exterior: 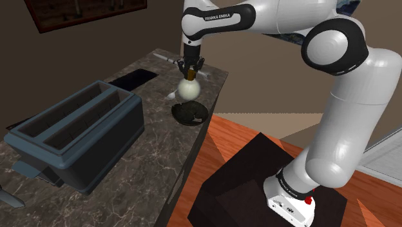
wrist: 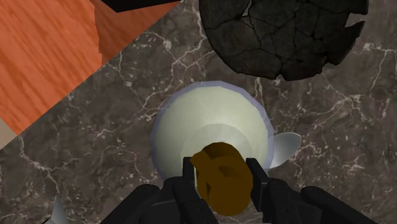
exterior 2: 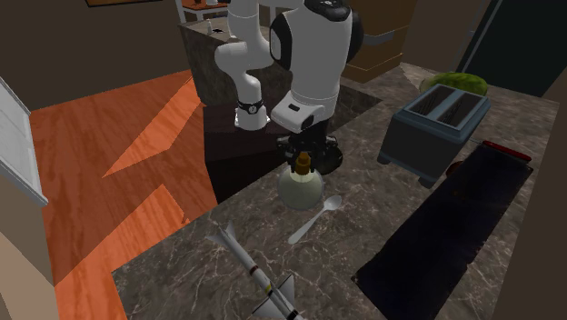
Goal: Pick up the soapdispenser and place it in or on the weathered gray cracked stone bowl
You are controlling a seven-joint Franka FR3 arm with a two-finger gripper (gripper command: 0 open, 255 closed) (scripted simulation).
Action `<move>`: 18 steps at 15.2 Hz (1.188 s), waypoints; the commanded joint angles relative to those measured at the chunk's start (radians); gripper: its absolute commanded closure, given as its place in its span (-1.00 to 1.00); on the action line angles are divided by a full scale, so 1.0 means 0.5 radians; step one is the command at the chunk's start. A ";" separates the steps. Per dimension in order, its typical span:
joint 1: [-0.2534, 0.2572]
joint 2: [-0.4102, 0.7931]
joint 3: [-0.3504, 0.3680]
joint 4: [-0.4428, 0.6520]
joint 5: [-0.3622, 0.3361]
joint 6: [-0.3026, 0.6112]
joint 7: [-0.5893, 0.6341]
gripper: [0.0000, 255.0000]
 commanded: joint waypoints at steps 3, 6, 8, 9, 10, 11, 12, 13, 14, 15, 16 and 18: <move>0.001 0.001 0.001 -0.001 0.000 0.000 0.000 1.00; 0.000 -0.005 0.001 0.016 0.001 -0.024 -0.001 1.00; 0.001 -0.016 0.001 0.054 0.002 -0.073 -0.002 1.00; 0.001 -0.021 0.001 0.074 0.002 -0.098 -0.003 1.00; 0.001 -0.026 0.001 0.094 0.003 -0.122 -0.004 1.00; 0.001 -0.030 0.001 0.115 0.003 -0.147 -0.004 1.00; 0.001 -0.034 0.002 0.136 0.003 -0.173 -0.005 1.00; 0.001 -0.037 0.002 0.158 0.004 -0.198 -0.005 1.00; 0.001 -0.040 0.002 0.181 0.004 -0.224 -0.006 1.00; 0.002 -0.042 0.002 0.205 0.004 -0.250 -0.007 1.00; 0.002 -0.044 0.002 0.229 0.005 -0.276 -0.007 1.00; 0.002 -0.047 0.002 0.279 0.005 -0.328 -0.009 1.00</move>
